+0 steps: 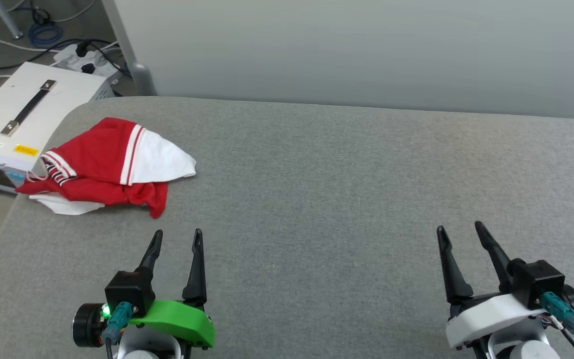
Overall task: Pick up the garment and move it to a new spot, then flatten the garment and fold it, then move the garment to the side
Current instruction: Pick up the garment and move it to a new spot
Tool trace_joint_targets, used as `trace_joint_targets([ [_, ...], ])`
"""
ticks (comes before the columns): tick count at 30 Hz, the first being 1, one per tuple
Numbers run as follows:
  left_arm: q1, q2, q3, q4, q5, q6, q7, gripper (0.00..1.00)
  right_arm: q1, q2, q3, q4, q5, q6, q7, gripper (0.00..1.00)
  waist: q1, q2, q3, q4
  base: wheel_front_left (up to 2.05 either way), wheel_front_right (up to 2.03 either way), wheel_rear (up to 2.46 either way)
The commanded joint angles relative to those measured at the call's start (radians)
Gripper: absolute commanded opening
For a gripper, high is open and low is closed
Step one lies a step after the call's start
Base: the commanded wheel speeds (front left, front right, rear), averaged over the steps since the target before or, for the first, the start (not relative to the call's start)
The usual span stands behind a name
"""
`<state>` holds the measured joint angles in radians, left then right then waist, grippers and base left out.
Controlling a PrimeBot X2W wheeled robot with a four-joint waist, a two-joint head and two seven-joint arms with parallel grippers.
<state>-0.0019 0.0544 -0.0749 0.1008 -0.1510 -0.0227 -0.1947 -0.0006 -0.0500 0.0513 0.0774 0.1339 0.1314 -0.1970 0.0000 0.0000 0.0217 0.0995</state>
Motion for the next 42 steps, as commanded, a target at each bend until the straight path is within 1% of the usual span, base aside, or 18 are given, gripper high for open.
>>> trace_joint_targets([
  [1, -0.004, -0.003, -0.001, 0.005, -0.008, -0.004, -0.012, 1.00, 0.011, 0.000, 0.009, 0.007, -0.004, -0.001, -0.010, 1.00, 0.0000, 0.0000, 0.006, 0.047, 0.00, 0.00, 0.00],
  [17, 0.000, -0.004, -0.009, 0.022, -0.033, -0.001, -0.045, 1.00, 0.001, 0.000, 0.045, 0.036, 0.023, -0.001, -0.043, 1.00, 0.0000, 0.0000, 0.012, 0.262, 0.00, 0.00, 0.00],
  [20, -0.001, -0.004, -0.018, 0.022, -0.043, -0.014, -0.051, 1.00, 0.002, 0.000, 0.050, 0.040, 0.028, -0.001, -0.049, 1.00, 0.0000, 0.0000, 0.010, 0.294, 0.00, 0.00, 0.00],
  [21, 0.000, -0.004, -0.030, 0.020, -0.049, -0.032, -0.053, 1.00, 0.003, 0.000, 0.052, 0.041, 0.029, -0.001, -0.051, 1.00, 0.0000, 0.0000, 0.010, 0.305, 0.00, 0.00, 0.00],
  [23, 0.003, -0.004, -0.046, 0.027, -0.033, -0.049, -0.057, 1.00, 0.003, 0.000, 0.053, 0.042, 0.031, -0.001, -0.055, 1.00, 0.0000, 0.0000, 0.008, 0.322, 0.00, 0.00, 0.00],
  [26, 0.006, -0.004, -0.051, 0.030, -0.031, -0.055, -0.063, 1.00, 0.001, 0.000, 0.056, 0.045, 0.033, -0.001, -0.061, 1.00, 0.0000, 0.0000, 0.009, 0.343, 0.00, 0.00, 0.00],
  [28, 0.008, -0.004, -0.053, 0.030, -0.032, -0.056, -0.067, 1.00, 0.000, 0.000, 0.059, 0.045, 0.034, -0.001, -0.065, 1.00, 0.0000, 0.0000, 0.009, 0.353, 0.00, 0.00, 0.00],
  [33, 0.010, -0.004, -0.046, 0.028, -0.031, -0.054, -0.067, 1.00, 0.002, 0.000, 0.066, 0.044, 0.033, -0.001, -0.065, 1.00, 0.0000, 0.0000, 0.011, 0.353, 0.00, 0.00, 0.00],
  [35, 0.010, -0.004, -0.042, 0.026, -0.026, -0.053, -0.067, 1.00, 0.002, 0.000, 0.069, 0.045, 0.030, -0.001, -0.065, 1.00, 0.0000, 0.0000, 0.014, 0.348, 0.00, 0.00, 0.00],
  [37, 0.009, -0.004, -0.046, 0.024, 0.003, -0.054, -0.067, 1.00, 0.001, 0.000, 0.068, 0.045, 0.020, -0.001, -0.065, 1.00, 0.0000, 0.0000, 0.019, 0.342, 0.00, 0.00, 0.00],
  [42, -0.002, -0.004, -0.033, 0.022, -0.015, -0.049, -0.067, 1.00, -0.010, 0.000, 0.076, 0.033, -0.003, -0.001, -0.065, 1.00, 0.0000, 0.0000, 0.051, 0.318, 0.00, 0.00, 0.00],
])
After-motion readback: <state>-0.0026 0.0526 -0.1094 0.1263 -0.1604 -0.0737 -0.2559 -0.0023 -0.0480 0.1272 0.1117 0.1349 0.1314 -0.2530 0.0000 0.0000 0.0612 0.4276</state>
